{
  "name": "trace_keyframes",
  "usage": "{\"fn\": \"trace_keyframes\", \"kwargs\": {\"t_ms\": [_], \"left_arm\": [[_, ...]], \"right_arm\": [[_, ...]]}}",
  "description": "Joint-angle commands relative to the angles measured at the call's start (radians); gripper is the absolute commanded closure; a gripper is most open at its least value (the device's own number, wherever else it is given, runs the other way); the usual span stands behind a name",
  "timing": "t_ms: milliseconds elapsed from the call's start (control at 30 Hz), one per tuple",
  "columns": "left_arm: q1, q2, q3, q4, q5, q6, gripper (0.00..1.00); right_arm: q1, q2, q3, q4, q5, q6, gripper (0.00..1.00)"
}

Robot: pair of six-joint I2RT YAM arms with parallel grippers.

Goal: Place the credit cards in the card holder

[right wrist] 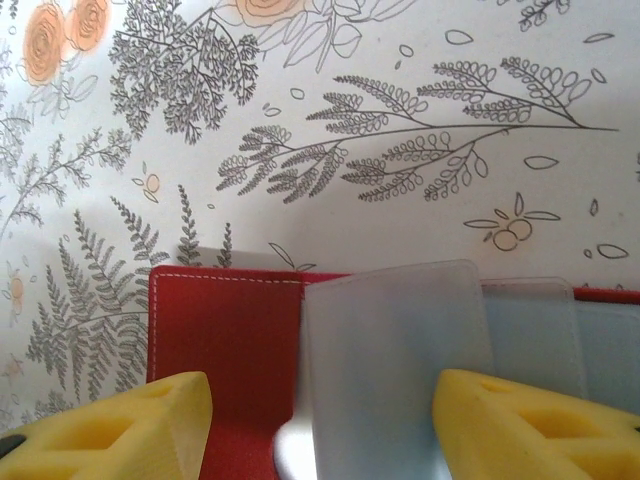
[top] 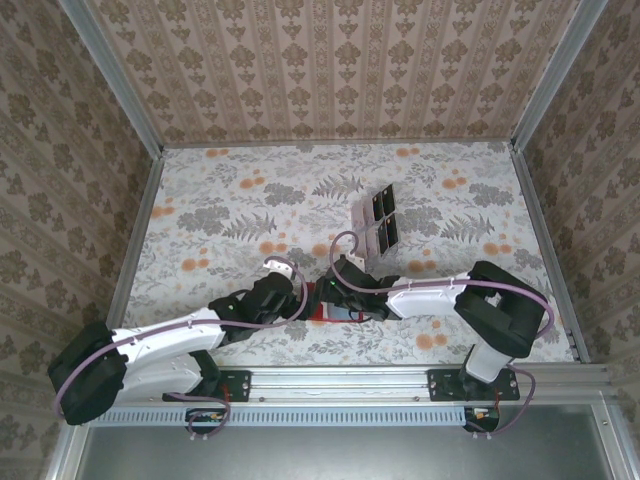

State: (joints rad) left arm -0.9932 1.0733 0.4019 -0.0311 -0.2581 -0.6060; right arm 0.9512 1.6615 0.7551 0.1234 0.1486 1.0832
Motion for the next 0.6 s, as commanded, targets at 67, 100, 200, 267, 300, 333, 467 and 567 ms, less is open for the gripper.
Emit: {"fn": "trace_keyframes", "kwargs": {"t_ms": [67, 100, 200, 267, 300, 333, 467, 567], "left_arm": [[-0.04, 0.026, 0.018, 0.004, 0.017, 0.024, 0.01], [-0.045, 0.031, 0.019, 0.008, 0.013, 0.023, 0.01], [-0.064, 0.04, 0.014, 0.024, 0.0, 0.019, 0.01], [-0.082, 0.04, 0.008, 0.032, -0.013, 0.01, 0.01], [-0.089, 0.04, 0.005, 0.037, -0.019, 0.006, 0.01], [-0.097, 0.04, 0.002, 0.041, -0.024, 0.004, 0.01], [-0.127, 0.045, -0.013, 0.062, -0.044, -0.008, 0.01], [-0.15, 0.051, -0.031, 0.099, -0.049, -0.014, 0.01]], "right_arm": [[0.008, 0.06, -0.029, 0.129, -0.103, 0.122, 0.35], [0.008, 0.058, -0.032, 0.133, -0.102, 0.128, 0.35], [0.008, 0.05, -0.036, 0.137, -0.099, 0.14, 0.35], [0.008, 0.048, -0.036, 0.136, -0.097, 0.141, 0.35], [0.008, 0.045, -0.034, 0.134, -0.096, 0.142, 0.35], [0.007, 0.048, -0.034, 0.134, -0.095, 0.144, 0.35], [0.008, 0.051, -0.039, 0.136, -0.091, 0.151, 0.35], [0.008, 0.048, -0.045, 0.136, -0.088, 0.162, 0.35]]}}
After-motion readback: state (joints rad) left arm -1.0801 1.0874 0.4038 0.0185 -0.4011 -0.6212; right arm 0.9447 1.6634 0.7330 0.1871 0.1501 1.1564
